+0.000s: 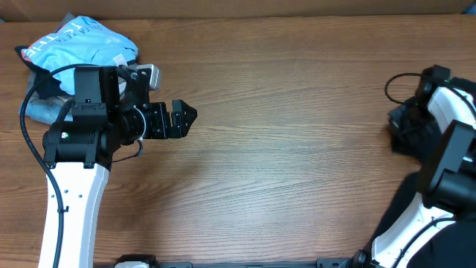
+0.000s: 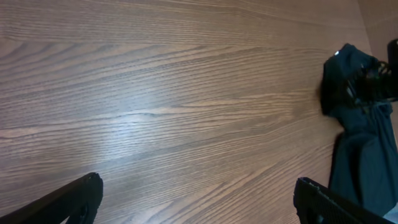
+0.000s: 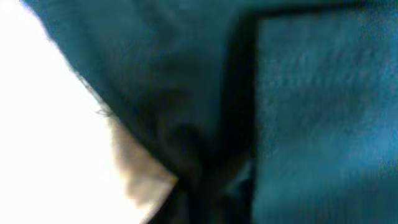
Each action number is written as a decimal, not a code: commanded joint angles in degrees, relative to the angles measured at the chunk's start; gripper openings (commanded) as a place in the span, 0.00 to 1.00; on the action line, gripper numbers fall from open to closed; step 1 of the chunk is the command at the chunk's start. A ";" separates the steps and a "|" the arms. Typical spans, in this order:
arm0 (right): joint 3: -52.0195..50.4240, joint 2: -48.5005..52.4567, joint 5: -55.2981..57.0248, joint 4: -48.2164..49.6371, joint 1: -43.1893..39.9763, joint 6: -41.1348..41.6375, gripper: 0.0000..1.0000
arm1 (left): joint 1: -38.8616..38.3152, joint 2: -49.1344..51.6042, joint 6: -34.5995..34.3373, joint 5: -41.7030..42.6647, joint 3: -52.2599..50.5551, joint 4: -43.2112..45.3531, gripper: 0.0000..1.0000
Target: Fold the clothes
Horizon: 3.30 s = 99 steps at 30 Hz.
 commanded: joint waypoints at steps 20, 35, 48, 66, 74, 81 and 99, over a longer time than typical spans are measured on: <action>2.49 -8.85 -11.50 5.42 64.30 -25.73 0.25 | 1.77 -0.09 5.09 -18.23 23.93 -6.38 1.00; 7.37 -34.73 -2.67 -1.03 45.48 -15.30 0.75 | -9.77 10.84 9.09 -16.33 23.74 -8.48 1.00; 7.37 -52.61 -8.41 -8.92 27.12 -11.56 0.86 | -20.04 42.58 8.92 -18.01 23.74 4.70 0.21; 7.26 -51.95 -8.90 -18.21 27.12 -11.30 0.85 | -20.52 60.48 8.94 -23.37 23.74 22.60 0.50; 7.23 -47.19 -5.84 -21.70 27.12 -11.74 0.94 | -16.06 61.40 -5.66 -49.94 24.30 20.22 0.04; 7.23 -36.46 -5.20 -24.50 27.10 -11.19 0.90 | -6.25 61.24 -5.90 -36.24 28.85 16.59 0.08; 7.23 -3.21 -2.05 -10.82 16.92 -9.90 0.66 | -1.66 45.44 2.89 -24.00 54.16 -10.43 0.70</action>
